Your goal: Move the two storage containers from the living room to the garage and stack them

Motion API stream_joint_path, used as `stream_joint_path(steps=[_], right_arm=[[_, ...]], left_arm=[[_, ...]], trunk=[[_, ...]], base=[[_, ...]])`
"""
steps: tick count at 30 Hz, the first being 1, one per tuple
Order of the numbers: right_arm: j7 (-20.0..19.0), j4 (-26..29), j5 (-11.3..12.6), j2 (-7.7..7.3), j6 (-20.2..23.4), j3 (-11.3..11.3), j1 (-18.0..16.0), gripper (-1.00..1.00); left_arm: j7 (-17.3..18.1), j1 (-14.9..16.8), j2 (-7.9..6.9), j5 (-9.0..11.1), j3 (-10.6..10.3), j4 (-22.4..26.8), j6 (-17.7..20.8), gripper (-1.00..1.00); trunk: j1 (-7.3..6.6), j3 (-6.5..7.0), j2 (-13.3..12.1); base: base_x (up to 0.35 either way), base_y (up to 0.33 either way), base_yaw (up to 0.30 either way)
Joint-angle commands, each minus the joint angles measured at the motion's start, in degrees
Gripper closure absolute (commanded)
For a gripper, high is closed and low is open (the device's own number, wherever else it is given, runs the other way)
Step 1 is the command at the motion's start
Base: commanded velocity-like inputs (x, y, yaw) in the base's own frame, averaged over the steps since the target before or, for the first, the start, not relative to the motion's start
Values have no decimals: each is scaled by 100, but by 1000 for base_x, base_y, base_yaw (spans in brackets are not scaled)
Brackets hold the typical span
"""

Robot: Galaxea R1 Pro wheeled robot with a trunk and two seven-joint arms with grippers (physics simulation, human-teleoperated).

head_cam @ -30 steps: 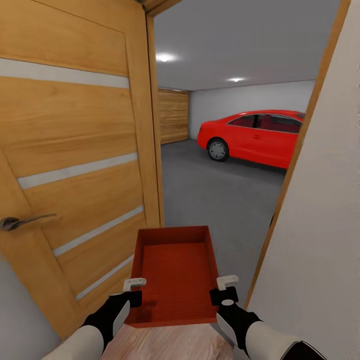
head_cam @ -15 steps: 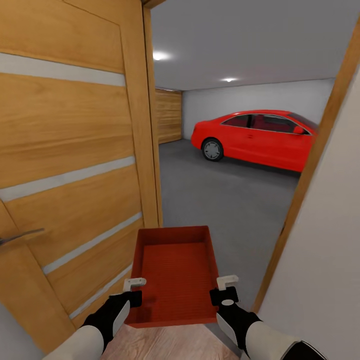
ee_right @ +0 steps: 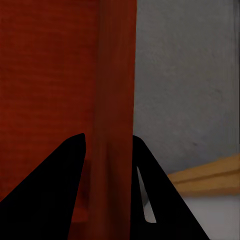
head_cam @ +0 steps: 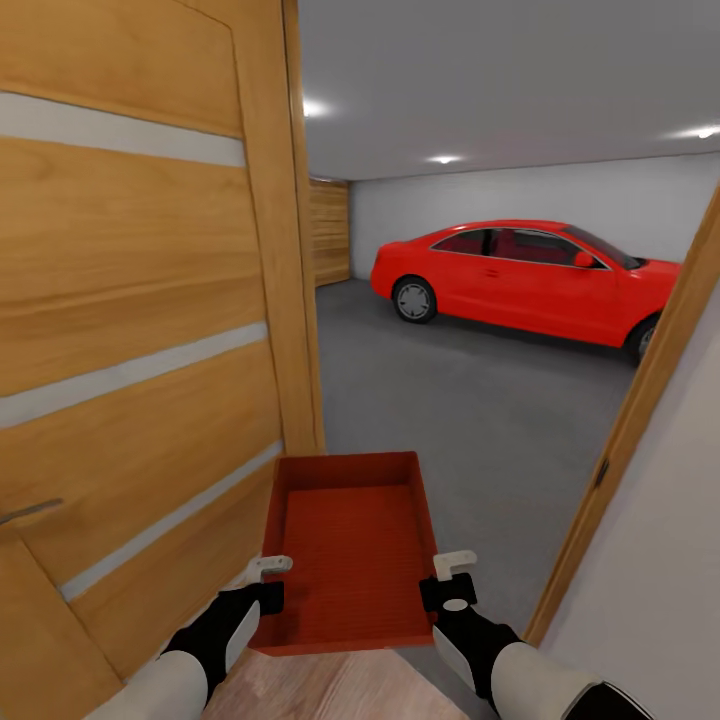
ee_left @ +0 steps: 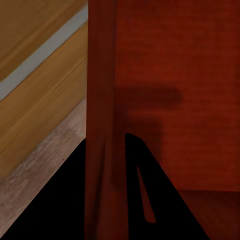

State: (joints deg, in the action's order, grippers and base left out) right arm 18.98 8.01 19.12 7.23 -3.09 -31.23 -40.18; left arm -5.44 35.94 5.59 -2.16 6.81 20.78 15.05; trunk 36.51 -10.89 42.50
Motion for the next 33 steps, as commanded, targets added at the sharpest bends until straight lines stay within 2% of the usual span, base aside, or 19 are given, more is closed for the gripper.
stream_joint_path(steps=[1, 33], right_arm=[[9, -19, 153, -47, -23, 65, -8, 100], [9, -19, 153, -49, -24, 65, -8, 100]], left_arm=[[-27, 1, -269, -30, -48, 31, 33, 100], [-27, 1, -261, -30, -48, 31, 33, 100]], trunk=[[4, -9, 7], [4, -9, 7]], base=[[207, 180, -239], [196, 164, -241]])
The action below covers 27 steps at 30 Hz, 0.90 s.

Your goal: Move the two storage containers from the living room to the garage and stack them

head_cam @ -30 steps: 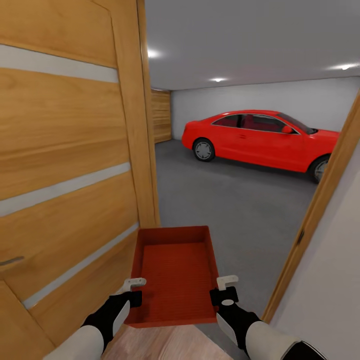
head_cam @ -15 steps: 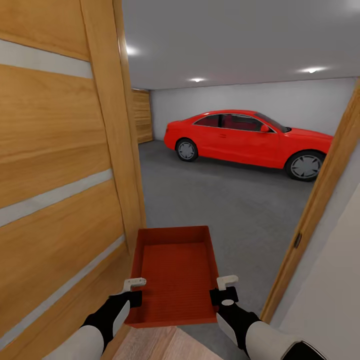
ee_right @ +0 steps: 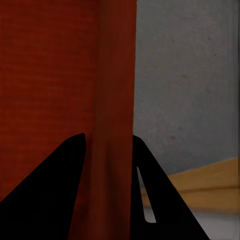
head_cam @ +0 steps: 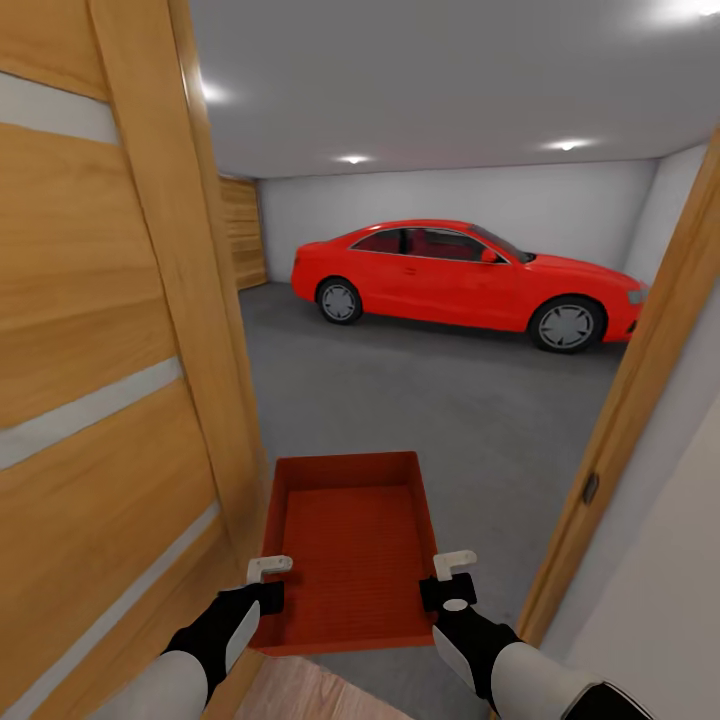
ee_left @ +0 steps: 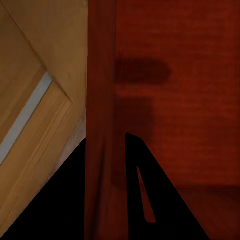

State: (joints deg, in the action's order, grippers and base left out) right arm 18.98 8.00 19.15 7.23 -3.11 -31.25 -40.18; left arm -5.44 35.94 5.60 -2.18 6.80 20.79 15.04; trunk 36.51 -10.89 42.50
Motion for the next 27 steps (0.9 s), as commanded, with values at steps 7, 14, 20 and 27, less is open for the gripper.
stream_joint_path(steps=[7, 14, 20, 27], right_arm=[[9, -18, 150, -50, -23, 66, -8, 100], [9, -18, 150, -48, -23, 66, -8, 100], [9, -18, 150, -47, -23, 66, -8, 100], [9, -18, 150, -47, -23, 66, -8, 100]], left_arm=[[-27, 1, -261, -28, -48, 31, 34, 100], [-27, 1, -261, -29, -48, 31, 34, 100], [-27, 1, -261, -28, -48, 31, 34, 100], [-27, 1, -261, -29, -48, 31, 34, 100]], trunk=[[3, -9, 7], [3, -9, 7], [3, -9, 7], [3, -9, 7]], base=[[194, 161, -241], [194, 161, -241], [194, 161, -238], [194, 161, -237]])
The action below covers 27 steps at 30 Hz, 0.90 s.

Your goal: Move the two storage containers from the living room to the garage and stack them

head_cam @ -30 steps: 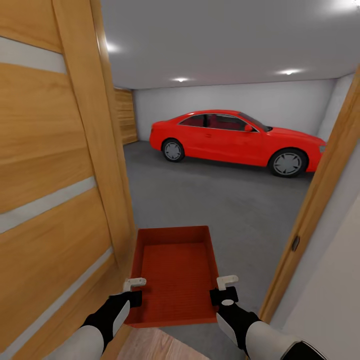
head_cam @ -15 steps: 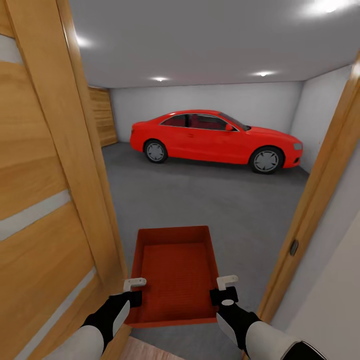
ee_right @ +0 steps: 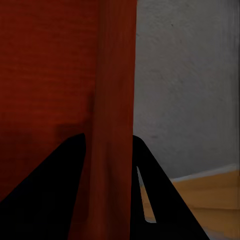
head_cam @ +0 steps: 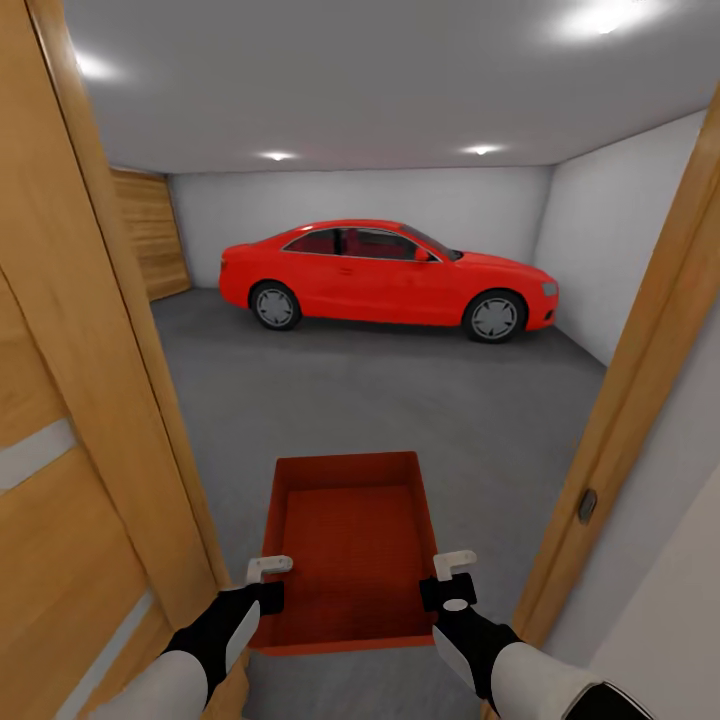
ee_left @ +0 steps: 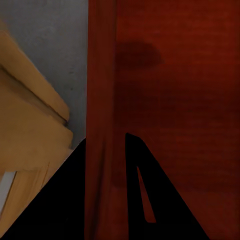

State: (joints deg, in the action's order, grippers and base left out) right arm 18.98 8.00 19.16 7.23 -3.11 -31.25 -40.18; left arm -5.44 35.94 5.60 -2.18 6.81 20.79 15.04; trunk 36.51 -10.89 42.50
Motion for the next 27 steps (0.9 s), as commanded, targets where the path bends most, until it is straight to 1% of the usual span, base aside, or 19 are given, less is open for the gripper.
stream_joint_path(steps=[1, 27], right_arm=[[9, -18, 150, -47, -22, 67, -8, 100], [9, -18, 150, -46, -22, 67, -8, 100]], left_arm=[[-27, 1, -261, -28, -48, 31, 34, 100], [-27, 1, -261, -29, -48, 31, 34, 100]], trunk=[[3, -9, 7], [3, -9, 7]], base=[[194, 161, -236], [194, 161, -231]])
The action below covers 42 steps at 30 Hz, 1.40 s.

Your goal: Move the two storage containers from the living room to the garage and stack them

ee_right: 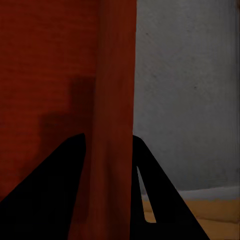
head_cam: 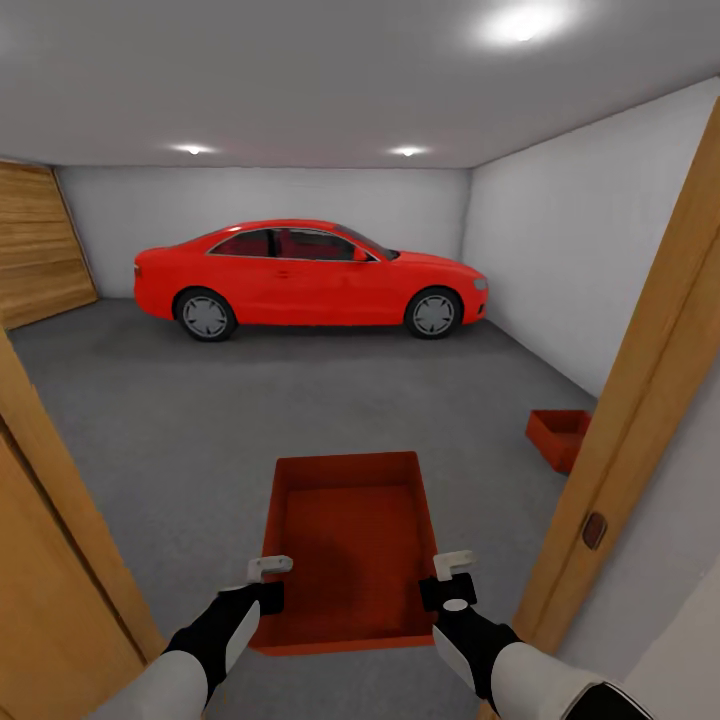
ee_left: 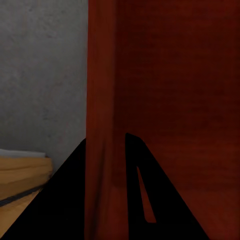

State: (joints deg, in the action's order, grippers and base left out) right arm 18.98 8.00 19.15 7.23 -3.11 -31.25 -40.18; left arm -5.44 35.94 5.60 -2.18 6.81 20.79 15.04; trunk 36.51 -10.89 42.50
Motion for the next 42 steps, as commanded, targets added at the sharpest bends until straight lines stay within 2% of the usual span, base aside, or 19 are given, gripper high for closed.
stream_joint_path(steps=[1, 8, 21, 42], right_arm=[[9, -18, 151, -46, -23, 66, -8, 100], [9, -18, 151, -47, -19, 66, -8, 100], [9, -18, 151, -55, -18, 66, -8, 100], [9, -18, 151, -55, -17, 66, -8, 100]], left_arm=[[-27, 1, -261, -29, -48, 31, 34, 100], [-27, 1, -261, -31, -48, 31, 34, 100], [-48, 1, -252, -37, -48, 31, 33, 100], [-80, 1, -252, -36, -48, 23, 7, 100]], trunk=[[3, -9, 7], [3, -9, 7], [3, -9, 7], [3, -9, 7]], base=[[194, 161, -226], [193, 161, -220], [30, 4, -4], [298, 0, 0]])
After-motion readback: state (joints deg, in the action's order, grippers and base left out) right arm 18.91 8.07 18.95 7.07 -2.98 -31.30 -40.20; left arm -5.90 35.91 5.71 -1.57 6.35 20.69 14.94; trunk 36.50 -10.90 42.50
